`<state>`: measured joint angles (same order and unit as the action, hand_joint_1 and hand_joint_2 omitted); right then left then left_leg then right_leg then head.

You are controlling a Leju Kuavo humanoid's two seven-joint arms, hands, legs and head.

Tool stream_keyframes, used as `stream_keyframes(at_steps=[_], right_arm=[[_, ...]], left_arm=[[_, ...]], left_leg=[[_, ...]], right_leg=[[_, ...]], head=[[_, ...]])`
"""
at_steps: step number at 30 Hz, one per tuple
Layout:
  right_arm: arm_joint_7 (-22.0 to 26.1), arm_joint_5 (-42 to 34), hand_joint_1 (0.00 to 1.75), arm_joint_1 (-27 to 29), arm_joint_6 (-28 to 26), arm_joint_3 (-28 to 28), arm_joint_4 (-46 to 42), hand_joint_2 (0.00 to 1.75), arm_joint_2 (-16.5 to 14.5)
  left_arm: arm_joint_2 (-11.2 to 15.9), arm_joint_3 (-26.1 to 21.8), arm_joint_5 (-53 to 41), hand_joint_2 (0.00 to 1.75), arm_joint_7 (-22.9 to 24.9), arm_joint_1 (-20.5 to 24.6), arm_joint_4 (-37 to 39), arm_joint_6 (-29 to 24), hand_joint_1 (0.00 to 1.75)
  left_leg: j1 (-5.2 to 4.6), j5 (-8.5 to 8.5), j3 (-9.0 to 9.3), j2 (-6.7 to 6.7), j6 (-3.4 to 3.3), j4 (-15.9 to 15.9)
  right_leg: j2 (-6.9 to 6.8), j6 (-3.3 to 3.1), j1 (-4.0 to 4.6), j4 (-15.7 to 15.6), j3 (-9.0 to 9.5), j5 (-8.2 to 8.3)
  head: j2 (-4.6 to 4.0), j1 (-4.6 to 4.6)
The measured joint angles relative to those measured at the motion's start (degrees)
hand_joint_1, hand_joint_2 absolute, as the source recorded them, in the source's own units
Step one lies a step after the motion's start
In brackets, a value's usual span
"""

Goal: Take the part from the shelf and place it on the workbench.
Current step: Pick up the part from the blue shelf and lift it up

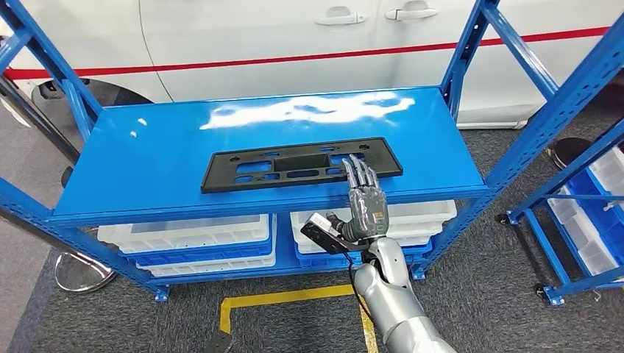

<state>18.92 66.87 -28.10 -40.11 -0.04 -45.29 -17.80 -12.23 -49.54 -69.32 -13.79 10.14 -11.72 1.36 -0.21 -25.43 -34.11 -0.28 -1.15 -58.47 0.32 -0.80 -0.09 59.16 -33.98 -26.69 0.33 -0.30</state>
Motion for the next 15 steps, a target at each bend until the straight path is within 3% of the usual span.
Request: stream_keyframes(at_steps=[3, 4, 6, 7, 8, 9, 12, 13, 15], right_arm=[[0.0, -0.1, 0.00, -0.2, 0.0, 0.0, 0.0, 1.75, 0.0], [0.0, -0.1, 0.00, -0.3, 0.0, 0.0, 0.0, 1.75, -0.1], [0.0, -0.1, 0.00, -0.2, 0.0, 0.0, 0.1, 1.75, 0.0], [0.0, -0.2, 0.00, -0.1, 0.0, -0.1, 0.2, 1.75, 0.0], [0.1, -0.2, 0.00, -0.1, 0.0, -0.1, 0.3, 1.75, 0.0], [0.1, -0.2, 0.00, 0.0, 0.0, -0.1, 0.5, 1.75, 0.0], [0.2, -0.3, 0.00, -0.2, 0.0, -0.1, 0.6, 1.75, 0.0], [0.2, -0.2, 0.00, -0.2, 0.0, -0.1, 0.7, 1.75, -0.1], [0.1, -0.1, 0.00, -0.2, 0.0, -0.1, 0.8, 1.75, -0.3]], left_arm=[[-0.1, 0.1, -0.1, 0.00, 0.0, -0.1, 0.0, 0.1, 0.00], [-0.1, 0.1, -0.1, 0.00, 0.0, 0.0, 0.0, 0.1, 0.00], [-0.1, 0.2, -0.1, 0.00, 0.0, 0.1, 0.0, 0.1, 0.00], [-0.1, 0.2, -0.1, 0.00, 0.0, 0.0, 0.0, 0.1, 0.00], [-0.1, 0.3, -0.1, 0.00, 0.0, 0.0, 0.0, 0.1, 0.00], [-0.1, 0.3, -0.2, 0.00, 0.0, 0.0, 0.0, 0.1, 0.00], [-0.2, 0.4, -0.2, 0.00, 0.0, 0.0, 0.0, 0.1, 0.00], [-0.3, 0.4, -0.2, 0.00, 0.0, 0.0, 0.0, 0.1, 0.00], [-0.3, 0.5, -0.2, 0.00, 0.1, 0.1, 0.0, 0.1, 0.00]], left_leg=[[0.52, 0.26, 0.63, 0.07, -0.72, 1.0], [0.72, 0.29, 0.93, 0.12, -1.01, 1.3], [0.69, 0.04, 1.21, 0.16, -1.33, 1.4], [0.69, -0.11, 1.35, 0.15, -1.36, 1.3], [0.69, -0.30, 1.53, 0.13, -1.33, 1.3], [0.71, -0.54, 1.82, 0.07, -1.23, 1.3], [0.70, -1.72, 2.70, -0.12, -0.51, 0.7], [0.63, -2.04, 2.68, -0.15, -0.19, 0.5], [0.50, -2.38, 2.47, -0.14, 0.48, 0.3]], right_leg=[[-0.03, 0.93, -0.03, 1.3, -0.42, -1.21], [-0.03, 1.19, -0.09, 3.7, -1.48, -2.48], [-0.03, 1.60, -0.37, 10.9, -5.28, -5.49], [-0.04, 1.79, -0.53, 14.1, -7.21, -6.34], [-0.06, 1.96, -0.68, 15.6, -8.40, -6.15], [-0.10, 2.07, -0.83, 14.9, -8.49, -4.73], [-0.26, 1.99, -1.03, 4.7, -4.21, 1.44], [-0.24, 1.74, -0.97, 2.3, -3.13, 2.12], [-0.08, 1.10, -0.67, 0.9, -2.61, 1.70]], head=[[0.00, 0.02], [0.00, 0.03], [0.00, 0.04], [0.00, 0.04], [0.00, 0.03], [0.00, 0.04], [0.00, 0.05], [0.00, 0.04], [0.00, 0.04]])
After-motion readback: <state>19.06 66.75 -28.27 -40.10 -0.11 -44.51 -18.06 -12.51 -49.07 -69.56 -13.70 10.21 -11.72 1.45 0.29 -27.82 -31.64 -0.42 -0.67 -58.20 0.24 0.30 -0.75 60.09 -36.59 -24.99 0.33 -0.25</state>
